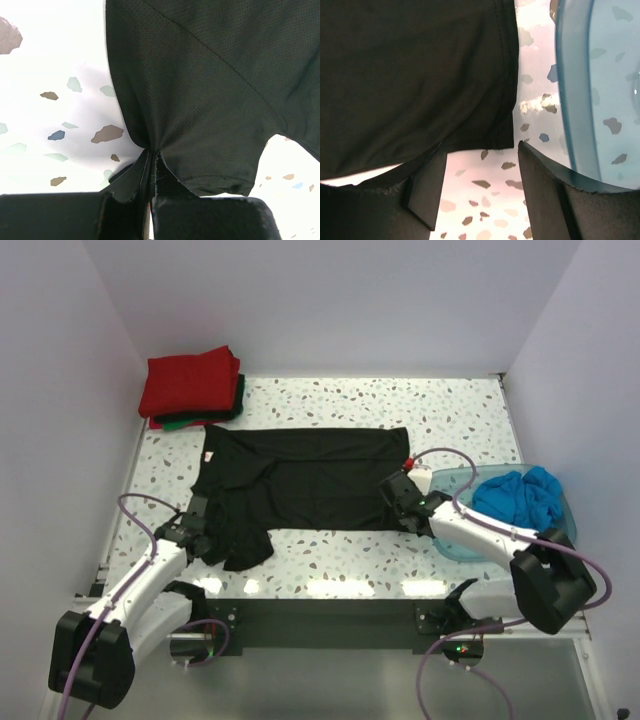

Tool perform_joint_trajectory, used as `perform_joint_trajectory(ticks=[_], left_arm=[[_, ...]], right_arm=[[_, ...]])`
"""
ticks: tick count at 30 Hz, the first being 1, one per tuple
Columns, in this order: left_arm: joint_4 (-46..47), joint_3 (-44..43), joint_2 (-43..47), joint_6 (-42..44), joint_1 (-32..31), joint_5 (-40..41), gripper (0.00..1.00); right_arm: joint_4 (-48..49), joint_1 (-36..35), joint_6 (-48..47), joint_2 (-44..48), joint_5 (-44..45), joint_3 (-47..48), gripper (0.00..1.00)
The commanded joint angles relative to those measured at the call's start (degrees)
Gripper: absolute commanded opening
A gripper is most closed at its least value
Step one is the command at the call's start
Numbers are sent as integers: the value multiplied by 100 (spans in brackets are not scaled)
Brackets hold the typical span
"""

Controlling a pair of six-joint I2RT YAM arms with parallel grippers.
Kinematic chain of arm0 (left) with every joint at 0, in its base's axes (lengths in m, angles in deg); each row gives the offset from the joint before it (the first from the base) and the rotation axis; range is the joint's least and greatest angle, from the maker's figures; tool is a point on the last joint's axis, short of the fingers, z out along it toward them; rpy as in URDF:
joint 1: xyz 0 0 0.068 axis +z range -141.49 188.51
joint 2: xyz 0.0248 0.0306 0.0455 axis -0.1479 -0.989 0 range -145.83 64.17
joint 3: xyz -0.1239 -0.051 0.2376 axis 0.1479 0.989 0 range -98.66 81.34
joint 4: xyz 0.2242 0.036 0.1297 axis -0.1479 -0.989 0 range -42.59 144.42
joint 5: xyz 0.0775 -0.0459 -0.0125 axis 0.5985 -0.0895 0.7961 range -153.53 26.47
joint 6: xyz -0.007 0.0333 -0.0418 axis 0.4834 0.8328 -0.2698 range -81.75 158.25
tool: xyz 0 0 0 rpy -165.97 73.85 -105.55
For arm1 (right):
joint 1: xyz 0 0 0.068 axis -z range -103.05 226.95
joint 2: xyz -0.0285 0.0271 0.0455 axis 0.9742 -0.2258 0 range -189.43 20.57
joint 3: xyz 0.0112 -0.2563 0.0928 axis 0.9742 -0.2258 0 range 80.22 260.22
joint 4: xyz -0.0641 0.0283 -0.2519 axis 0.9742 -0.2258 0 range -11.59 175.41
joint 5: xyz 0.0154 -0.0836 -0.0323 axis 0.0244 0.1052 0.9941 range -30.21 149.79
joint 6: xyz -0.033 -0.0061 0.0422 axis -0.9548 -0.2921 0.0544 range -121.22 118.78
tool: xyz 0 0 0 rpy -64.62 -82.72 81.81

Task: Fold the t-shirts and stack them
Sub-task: Fold the tshirt

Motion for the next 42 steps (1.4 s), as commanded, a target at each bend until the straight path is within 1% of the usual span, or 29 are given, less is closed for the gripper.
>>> perform_joint_trajectory(ticks=[1, 4, 7, 8, 10, 12, 14, 15, 17, 18, 20, 21, 22, 23, 25, 30, 34, 39, 42], left_arm=[[-187, -246, 0, 4, -28, 67, 0], [-196, -255, -8, 4, -28, 23, 0], [-187, -273, -26, 4, -28, -3, 0], [-187, -281, -17, 22, -28, -21, 0], [-187, -290, -9, 5, -28, -38, 0], [-170, -316, -9, 13, -28, -100, 0], [-117, -351, 0, 31, -28, -126, 0], [-108, -343, 9, 22, -28, -135, 0], [-20, -317, 0, 31, -28, -240, 0], [6, -317, 9, 31, -28, -284, 0], [94, -325, -26, 66, -28, -415, 0], [103, -334, -44, 75, -28, -416, 0], [94, -360, -79, 92, -28, -408, 0], [77, -421, -105, 92, -28, -564, 0], [42, -562, -158, 101, -28, -618, 0], [-72, -992, -325, 101, -20, -540, 0], [-56, -1423, -640, 145, 33, -487, 0], [76, -1801, -966, 320, 252, -539, 0], [243, -2021, -1177, 417, 428, -653, 0]], right_arm=[[358, 19, 264, -309, 472, -68, 62], [473, 19, 264, -495, 419, -33, 57], [508, 19, 255, -636, 375, -33, 54], [560, 19, 264, -662, 366, -76, 51], [605, 19, 264, -689, 375, -121, 48], [649, 19, 256, -732, 366, -165, 42], [745, 19, 220, -768, 296, -182, 40], [789, 19, 177, -794, 270, -182, 34], [755, 19, 150, -855, 278, -147, 29], [728, 19, 133, -873, 287, -130, 21], [597, 19, 115, -803, 339, -86, 13], [544, 19, 124, -759, 375, -86, 8], [491, 19, 124, -698, 410, -68, 0], [360, 19, 115, -550, 462, -7, 0], [263, 19, 19, -391, 472, 63, 0], [-28, 19, -192, -161, 393, 415, 0], [-72, 19, -342, -249, 305, 678, 0], [-160, 63, -623, -539, 445, 1320, 0], [-186, 256, -728, -732, 393, 1592, 0]])
